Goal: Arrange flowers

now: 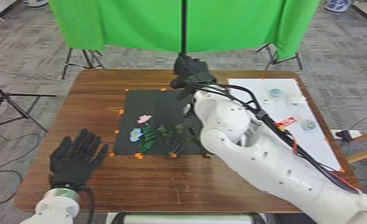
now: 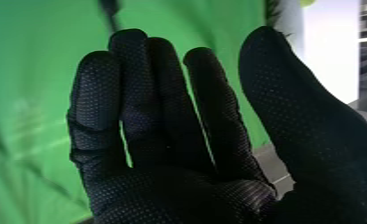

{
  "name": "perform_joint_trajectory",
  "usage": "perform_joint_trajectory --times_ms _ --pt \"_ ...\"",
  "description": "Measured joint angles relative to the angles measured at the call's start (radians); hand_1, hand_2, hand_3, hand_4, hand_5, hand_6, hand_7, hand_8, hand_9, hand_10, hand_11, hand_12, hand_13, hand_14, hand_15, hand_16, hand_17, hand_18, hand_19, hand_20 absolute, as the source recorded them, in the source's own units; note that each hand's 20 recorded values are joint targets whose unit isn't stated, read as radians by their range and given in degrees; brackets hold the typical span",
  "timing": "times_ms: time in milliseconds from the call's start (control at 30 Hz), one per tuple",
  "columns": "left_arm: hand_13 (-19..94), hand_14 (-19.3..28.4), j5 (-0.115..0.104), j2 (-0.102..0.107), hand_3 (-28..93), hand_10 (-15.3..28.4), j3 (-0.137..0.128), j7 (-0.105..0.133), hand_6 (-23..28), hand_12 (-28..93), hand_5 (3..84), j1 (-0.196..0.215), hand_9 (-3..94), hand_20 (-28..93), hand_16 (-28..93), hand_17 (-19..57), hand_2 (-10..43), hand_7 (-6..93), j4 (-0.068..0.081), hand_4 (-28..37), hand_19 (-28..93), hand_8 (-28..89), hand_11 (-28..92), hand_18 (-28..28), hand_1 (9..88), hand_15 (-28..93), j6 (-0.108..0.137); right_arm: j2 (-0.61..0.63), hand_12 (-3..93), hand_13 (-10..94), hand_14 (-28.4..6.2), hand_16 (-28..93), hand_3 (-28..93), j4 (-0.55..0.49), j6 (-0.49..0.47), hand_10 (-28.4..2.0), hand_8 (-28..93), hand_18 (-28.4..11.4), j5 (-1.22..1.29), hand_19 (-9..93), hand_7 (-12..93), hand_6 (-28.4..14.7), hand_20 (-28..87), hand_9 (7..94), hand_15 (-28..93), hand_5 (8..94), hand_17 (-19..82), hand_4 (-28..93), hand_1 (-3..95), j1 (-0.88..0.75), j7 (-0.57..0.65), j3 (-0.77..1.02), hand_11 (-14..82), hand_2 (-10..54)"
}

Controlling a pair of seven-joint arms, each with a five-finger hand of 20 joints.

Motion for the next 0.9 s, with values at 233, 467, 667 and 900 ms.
perform_joint_trajectory --times_ms 233,467,667,900 --pt "33 14.4 0.113 -0.008 74 14.6 -0.019 -0.013 7.2 13 44.3 0.05 39.6 19 -5 -4.1 10.6 21.3 0.0 -28.3 40 -11 29 15.3 31.4 48 -0.055 0.226 18.5 48 -20.3 19 77 -0.167 -0.049 -23.2 -7 -27.3 -0.029 78 9 -10.4 30 51.5 53 44.7 26 -23 42.8 -0.199 0.02 0.247 14.8 -9.5" --pt "33 14.4 0.19 -0.019 74 14.6 -0.038 -0.019 7.5 13 44.7 0.075 39.9 19 -4 -4.1 11.4 20.7 0.008 -28.3 40 -10 29 15.3 31.5 48 -0.08 0.402 18.0 39 -22.4 16 78 -0.211 -0.13 -25.8 -7 -27.4 0.034 77 10 -11.2 29 40.7 55 41.0 23 -23 42.2 -0.457 0.169 0.561 11.6 -9.5" --pt "34 15.4 0.161 -0.02 74 15.1 -0.05 -0.006 7.8 14 46.3 0.076 41.5 20 -4 -3.9 13.0 23.4 0.0 -28.3 41 -11 32 15.8 31.6 51 -0.045 0.449 17.9 40 -21.9 15 78 -0.169 -0.114 -25.2 -7 -27.0 0.034 77 10 -11.1 28 40.6 55 41.3 23 -24 43.5 -0.605 0.205 0.72 12.0 -9.5" --pt "34 15.5 0.115 -0.021 74 15.3 -0.052 0.0 8.1 13 46.7 0.058 41.8 20 -6 -4.0 13.8 24.7 -0.046 -28.3 43 -12 33 16.1 31.7 52 0.098 0.449 17.6 43 -20.1 15 78 -0.073 -0.098 -23.4 -8 -26.2 0.078 77 12 -10.0 28 43.3 56 40.7 24 -26 44.5 -0.648 0.209 0.715 13.9 -9.5"
